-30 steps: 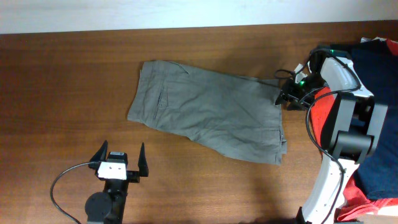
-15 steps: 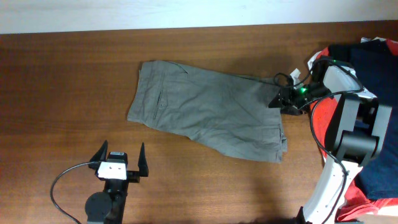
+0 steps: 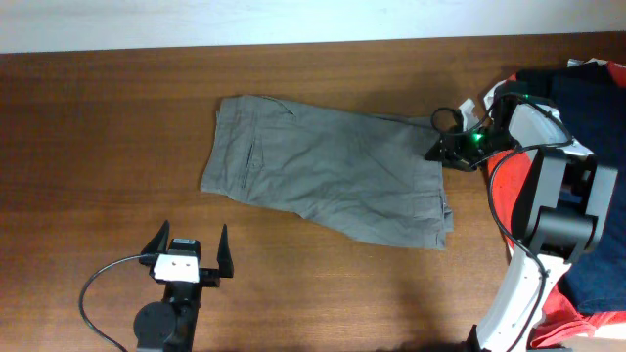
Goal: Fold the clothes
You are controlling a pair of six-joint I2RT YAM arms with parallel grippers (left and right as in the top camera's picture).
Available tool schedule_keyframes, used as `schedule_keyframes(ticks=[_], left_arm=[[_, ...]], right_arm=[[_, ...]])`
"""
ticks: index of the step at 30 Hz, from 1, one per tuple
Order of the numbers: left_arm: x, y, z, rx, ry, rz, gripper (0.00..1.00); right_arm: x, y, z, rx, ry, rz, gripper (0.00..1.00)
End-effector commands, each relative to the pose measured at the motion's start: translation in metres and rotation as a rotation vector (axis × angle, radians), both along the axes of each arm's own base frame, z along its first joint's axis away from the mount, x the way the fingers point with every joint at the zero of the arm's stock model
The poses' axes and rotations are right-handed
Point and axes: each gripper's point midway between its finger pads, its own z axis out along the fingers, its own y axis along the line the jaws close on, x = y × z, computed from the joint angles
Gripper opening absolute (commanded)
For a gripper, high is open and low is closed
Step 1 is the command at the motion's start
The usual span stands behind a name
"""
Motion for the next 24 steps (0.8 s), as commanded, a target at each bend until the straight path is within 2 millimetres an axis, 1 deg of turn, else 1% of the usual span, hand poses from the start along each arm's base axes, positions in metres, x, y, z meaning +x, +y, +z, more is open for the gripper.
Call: schedule_keyframes(ticks=[1,4,8,9,10,11,12,13,16,17,18,19,21,23,24], left_arm=[[0.000,-0.001,-0.002,0.012,0.002,-0.002,1.00],[0.000,-0.001,-0.002,0.012,0.002,-0.002,1.00],[0.000,-0.001,-0.002,0.012,0.002,-0.002,1.00],[0.000,-0.001,-0.002,0.012,0.002,-0.002,1.00],[0.000,-0.001,-0.002,0.012,0.002,-0.002,1.00],[0.000,-0.001,-0.002,0.012,0.002,-0.002,1.00],[0.000,-0.001,-0.002,0.012,0.002,-0.002,1.00],[0.000,-0.001,-0.002,0.012,0.002,-0.002,1.00],[0.000,-0.001,-0.002,0.012,0.002,-0.002,1.00],[0.000,-0.001,-0.002,0.012,0.002,-0.002,1.00],[0.000,-0.001,-0.002,0.012,0.001,-0.002,1.00],[0.000,-0.001,-0.002,0.012,0.002,-0.002,1.00],[0.000,-0.001,-0.002,0.012,0.002,-0.002,1.00],[0.000,-0.001,-0.002,0.012,0.002,-0.002,1.00],[0.000,-0.001,-0.002,0.012,0.002,-0.002,1.00]], right_arm=[[0.014,-0.011,0.009,-0.076,-0.090,0.016,0.43],[0.018,-0.012,0.010,-0.080,-0.112,0.014,0.43],[0.024,-0.012,0.011,-0.066,-0.099,-0.044,0.43],[0.030,-0.014,0.011,-0.077,-0.130,-0.044,0.43],[0.034,-0.016,0.012,-0.088,-0.151,-0.040,0.45],[0.041,-0.021,0.011,-0.123,-0.190,-0.024,0.47],[0.051,-0.030,0.010,-0.181,-0.239,-0.016,0.48],[0.059,-0.032,0.013,-0.207,-0.307,0.035,0.47],[0.069,-0.035,0.013,-0.305,-0.409,0.166,0.46],[0.069,-0.030,0.010,-0.360,-0.434,0.256,0.47],[0.070,-0.023,0.010,-0.363,-0.447,0.293,0.46],[0.073,-0.020,0.012,-0.364,-0.464,0.298,0.47],[0.073,-0.020,0.018,-0.360,-0.453,0.299,0.47],[0.072,-0.018,0.017,-0.358,-0.450,0.311,0.47],[0.070,-0.016,0.015,-0.364,-0.458,0.347,0.47]])
